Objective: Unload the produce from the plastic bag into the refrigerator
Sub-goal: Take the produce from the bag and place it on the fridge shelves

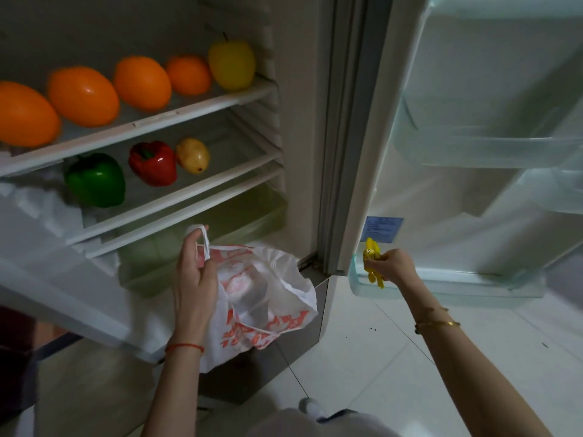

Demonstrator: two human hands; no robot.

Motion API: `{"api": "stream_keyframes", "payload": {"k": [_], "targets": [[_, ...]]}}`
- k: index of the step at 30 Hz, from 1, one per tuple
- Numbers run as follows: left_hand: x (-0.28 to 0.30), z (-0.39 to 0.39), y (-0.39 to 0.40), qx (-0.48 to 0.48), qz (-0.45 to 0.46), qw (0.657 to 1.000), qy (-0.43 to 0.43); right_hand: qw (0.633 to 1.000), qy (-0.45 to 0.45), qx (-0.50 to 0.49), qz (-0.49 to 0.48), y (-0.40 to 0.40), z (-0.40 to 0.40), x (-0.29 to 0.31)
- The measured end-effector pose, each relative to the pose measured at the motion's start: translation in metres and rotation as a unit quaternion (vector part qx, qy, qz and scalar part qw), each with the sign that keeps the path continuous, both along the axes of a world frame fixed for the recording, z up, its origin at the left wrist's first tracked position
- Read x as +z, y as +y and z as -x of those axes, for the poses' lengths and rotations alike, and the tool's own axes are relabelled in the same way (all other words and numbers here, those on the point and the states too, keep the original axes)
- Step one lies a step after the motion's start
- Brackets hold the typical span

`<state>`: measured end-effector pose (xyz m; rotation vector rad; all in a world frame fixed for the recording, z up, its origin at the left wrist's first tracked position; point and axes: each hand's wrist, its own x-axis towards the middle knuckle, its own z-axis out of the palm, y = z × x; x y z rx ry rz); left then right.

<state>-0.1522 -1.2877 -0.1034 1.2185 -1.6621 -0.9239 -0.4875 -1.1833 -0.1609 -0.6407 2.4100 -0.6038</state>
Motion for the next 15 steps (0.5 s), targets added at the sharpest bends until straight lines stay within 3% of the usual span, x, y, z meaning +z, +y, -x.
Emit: {"api": "stream_keyframes", "payload": {"k": [15], "targets": [[0.001,-0.005,0.011,0.011,0.000,1.000,0.013,0.991,0.048,0.058,-0.113,-0.015,-0.017,-0.034]]}}
